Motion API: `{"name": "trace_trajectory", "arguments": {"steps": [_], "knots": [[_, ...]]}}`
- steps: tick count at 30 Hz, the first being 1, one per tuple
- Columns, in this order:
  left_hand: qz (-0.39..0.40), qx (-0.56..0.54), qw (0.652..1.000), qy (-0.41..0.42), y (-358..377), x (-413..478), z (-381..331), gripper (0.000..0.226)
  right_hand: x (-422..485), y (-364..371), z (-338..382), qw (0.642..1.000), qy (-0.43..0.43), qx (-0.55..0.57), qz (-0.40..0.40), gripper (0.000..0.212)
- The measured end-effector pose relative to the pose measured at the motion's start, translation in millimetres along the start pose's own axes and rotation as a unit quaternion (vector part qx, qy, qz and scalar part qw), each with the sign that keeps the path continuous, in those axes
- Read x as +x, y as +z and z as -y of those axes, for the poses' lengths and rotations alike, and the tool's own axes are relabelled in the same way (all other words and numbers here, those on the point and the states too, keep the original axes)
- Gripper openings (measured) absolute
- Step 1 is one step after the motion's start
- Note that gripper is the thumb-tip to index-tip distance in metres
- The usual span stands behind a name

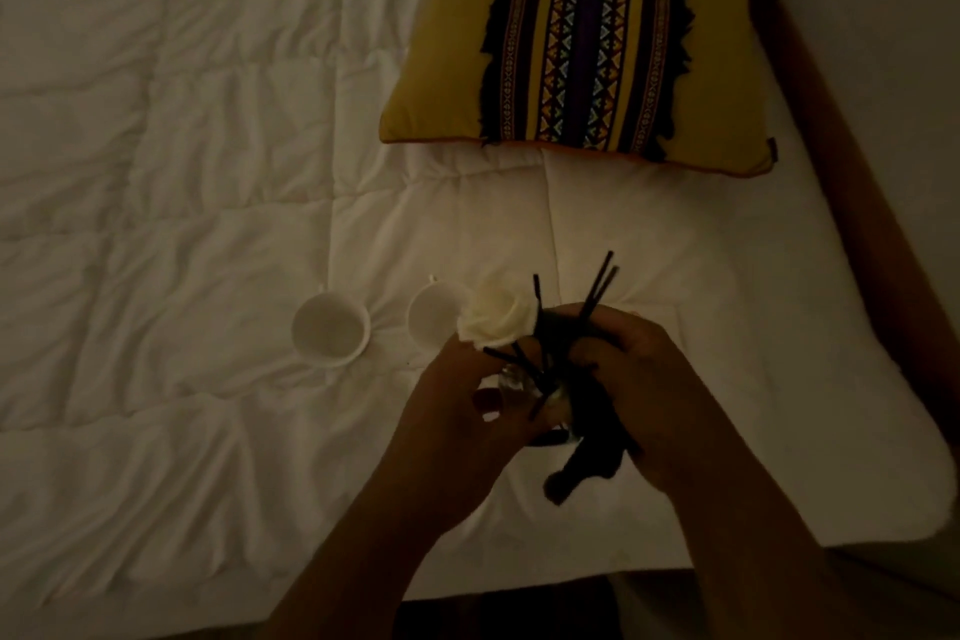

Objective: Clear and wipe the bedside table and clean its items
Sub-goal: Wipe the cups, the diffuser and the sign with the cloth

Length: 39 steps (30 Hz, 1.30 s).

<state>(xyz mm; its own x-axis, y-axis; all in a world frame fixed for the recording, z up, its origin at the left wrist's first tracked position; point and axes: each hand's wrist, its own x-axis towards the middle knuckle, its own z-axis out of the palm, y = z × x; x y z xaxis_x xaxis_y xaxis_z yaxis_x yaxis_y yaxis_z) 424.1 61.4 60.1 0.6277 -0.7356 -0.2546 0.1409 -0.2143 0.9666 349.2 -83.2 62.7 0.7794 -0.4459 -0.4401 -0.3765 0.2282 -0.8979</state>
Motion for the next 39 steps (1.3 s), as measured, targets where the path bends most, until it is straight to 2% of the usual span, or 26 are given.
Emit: {"name": "trace_trajectory", "arguments": {"steps": [2, 4, 7, 10, 14, 17, 20, 28, 31, 34, 35, 39], "knots": [[0.035, -0.010, 0.999, 0.005, 1.5, -4.0, -0.3, 0.041, 7.3, -2.1, 4.5, 0.999, 0.028, -0.005, 0.041, 0.035], [0.036, 0.003, 0.999, 0.022, 5.1, -3.5, 0.2, 0.045, 11.1, -1.3, 6.0, 0.998, 0.038, -0.004, 0.039, 0.040], [-0.014, 0.008, 0.999, 0.028, 6.6, 2.2, 0.8, 0.037, 6.6, 7.2, 6.1, 0.999, 0.011, 0.026, -0.024, 0.024], [-0.054, 0.006, 0.998, 0.015, 6.1, 5.6, -1.2, 0.031, -7.7, 13.7, -1.7, 0.993, -0.002, 0.085, -0.081, 0.029], [-0.134, 0.020, 0.990, 0.028, 4.3, 13.2, -11.9, 0.028, -38.8, 33.9, -15.7, 0.982, -0.071, 0.120, -0.130, 0.031], [-0.154, 0.055, 0.986, 0.032, 9.9, 18.9, -20.7, 0.030, -57.2, 51.2, -28.2, 0.967, -0.120, 0.078, -0.209, 0.039], [-0.168, 0.052, 0.984, 0.022, 20.4, 20.1, -24.7, 0.020, -66.8, 68.8, -36.0, 0.950, -0.180, -0.014, -0.253, 0.046], [-0.210, 0.008, 0.977, -0.022, 39.2, 23.5, -30.9, 0.021, -73.6, 88.4, -37.1, 0.933, -0.181, -0.025, -0.309, 0.051], [-0.207, 0.022, 0.978, -0.023, 40.5, 22.0, -29.9, 0.021, -74.3, 85.3, -30.9, 0.941, -0.164, -0.001, -0.297, 0.049], [-0.177, 0.062, 0.982, 0.010, 39.5, 21.1, -32.7, 0.019, -61.8, 57.4, -22.1, 0.934, -0.151, -0.011, -0.324, 0.044], [-0.166, 0.067, 0.984, 0.018, 38.0, 20.7, -34.1, 0.019, -56.6, 45.8, -18.7, 0.942, -0.134, 0.003, -0.309, 0.041], [-0.135, 0.105, 0.984, 0.041, 18.7, 22.7, -33.1, 0.027, -40.6, 12.1, -6.9, 0.984, -0.045, 0.102, -0.141, 0.028]]}}
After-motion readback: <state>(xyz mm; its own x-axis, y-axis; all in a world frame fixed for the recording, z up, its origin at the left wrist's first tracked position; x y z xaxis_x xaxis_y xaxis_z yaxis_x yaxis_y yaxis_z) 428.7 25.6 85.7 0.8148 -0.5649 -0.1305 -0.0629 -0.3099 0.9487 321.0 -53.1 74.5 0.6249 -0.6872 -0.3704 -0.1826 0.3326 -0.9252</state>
